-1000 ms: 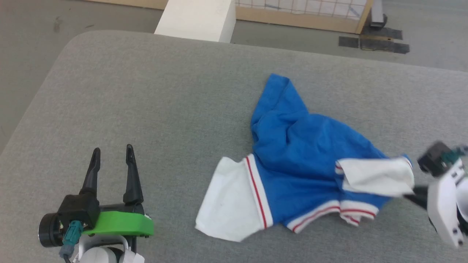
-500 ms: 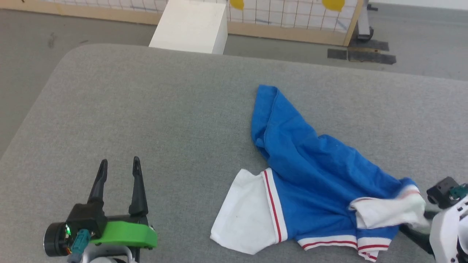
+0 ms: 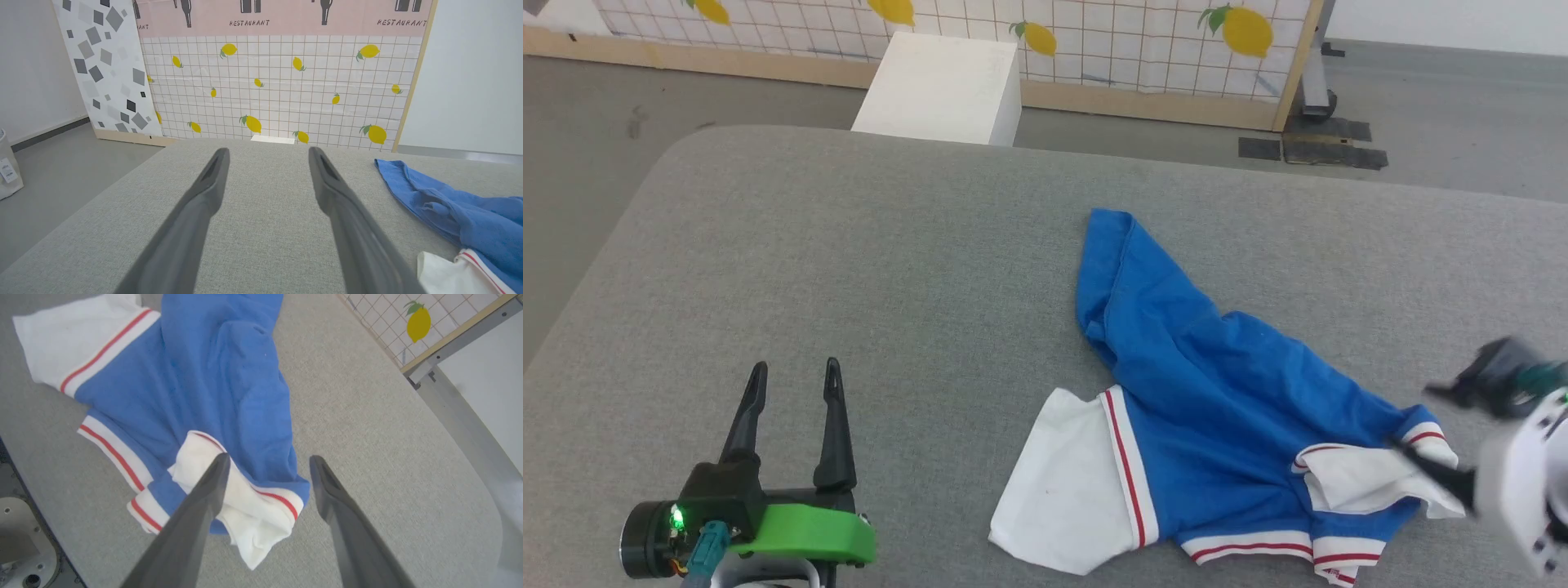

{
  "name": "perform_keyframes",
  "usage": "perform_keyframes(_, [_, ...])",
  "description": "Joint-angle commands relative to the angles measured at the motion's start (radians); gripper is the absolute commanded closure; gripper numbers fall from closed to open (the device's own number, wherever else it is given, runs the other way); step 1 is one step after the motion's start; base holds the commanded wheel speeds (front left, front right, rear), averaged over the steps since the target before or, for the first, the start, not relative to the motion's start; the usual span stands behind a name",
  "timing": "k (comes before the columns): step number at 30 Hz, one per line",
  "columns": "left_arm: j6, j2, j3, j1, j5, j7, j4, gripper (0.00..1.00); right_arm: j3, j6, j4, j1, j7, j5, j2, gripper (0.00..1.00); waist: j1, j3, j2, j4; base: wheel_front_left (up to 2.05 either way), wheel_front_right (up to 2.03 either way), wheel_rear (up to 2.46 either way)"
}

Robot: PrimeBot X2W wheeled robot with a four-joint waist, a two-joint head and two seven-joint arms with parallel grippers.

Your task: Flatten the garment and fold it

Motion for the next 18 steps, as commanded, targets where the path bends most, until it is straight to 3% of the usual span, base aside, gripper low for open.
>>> perform_keyframes(1, [0.005, -0.003, -0.002, 0.009, 0.006, -0.004, -0.004, 0.00, 0.005, -0.002, -0.031, 0.025, 0.041, -0.014, 0.010, 0.00, 0.0000, 0.006, 0.0000, 0.004, 0.00, 0.00, 0.00])
perform_keyframes(8, [0.008, -0.003, -0.019, -0.012, -0.002, -0.004, 0.005, 0.00, 0.086, -0.002, -0.068, -0.013, 0.222, -0.080, 0.028, 0.00, 0.0000, 0.034, 0.0000, 0.030, 0.00, 0.00, 0.00])
perform_keyframes(18, [0.022, -0.003, -0.037, -0.046, -0.021, -0.004, 0.008, 0.00, 0.223, -0.002, 0.096, -0.116, 0.245, -0.082, 0.090, 0.00, 0.0000, 0.088, 0.0000, 0.086, 0.00, 0.00, 0.00])
